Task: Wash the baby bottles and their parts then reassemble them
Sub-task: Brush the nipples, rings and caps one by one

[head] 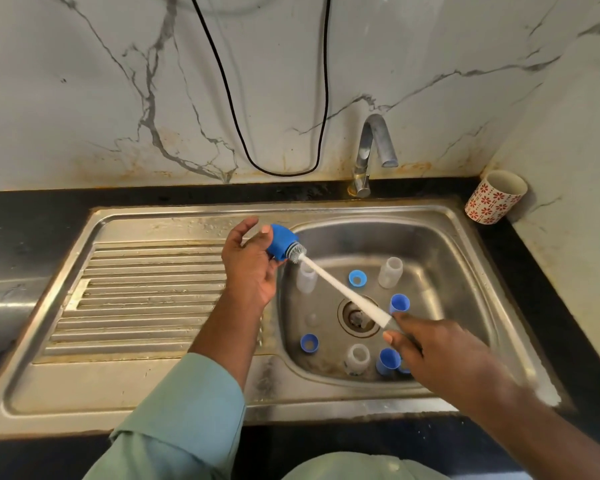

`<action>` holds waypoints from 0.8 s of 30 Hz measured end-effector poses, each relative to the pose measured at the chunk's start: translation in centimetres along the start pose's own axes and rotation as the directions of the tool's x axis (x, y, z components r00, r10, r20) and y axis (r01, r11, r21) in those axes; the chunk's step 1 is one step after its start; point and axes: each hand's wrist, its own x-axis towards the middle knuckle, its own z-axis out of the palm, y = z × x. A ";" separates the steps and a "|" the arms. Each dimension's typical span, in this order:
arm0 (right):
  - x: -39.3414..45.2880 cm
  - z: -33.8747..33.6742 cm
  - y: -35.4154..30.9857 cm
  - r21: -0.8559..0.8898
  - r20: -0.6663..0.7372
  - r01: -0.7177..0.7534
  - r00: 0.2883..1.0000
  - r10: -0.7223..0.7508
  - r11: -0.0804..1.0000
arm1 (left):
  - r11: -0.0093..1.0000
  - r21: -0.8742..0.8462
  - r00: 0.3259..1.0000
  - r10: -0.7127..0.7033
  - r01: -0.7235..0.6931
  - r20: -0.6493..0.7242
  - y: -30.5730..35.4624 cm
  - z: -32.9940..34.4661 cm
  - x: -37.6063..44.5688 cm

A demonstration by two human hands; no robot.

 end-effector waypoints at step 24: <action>-1.4 -1.8 0.4 0.666 0.236 -0.143 0.971 -0.025 0.732 | 0.994 -0.099 0.998 -0.048 0.053 0.050 0.2 -0.7 -1.5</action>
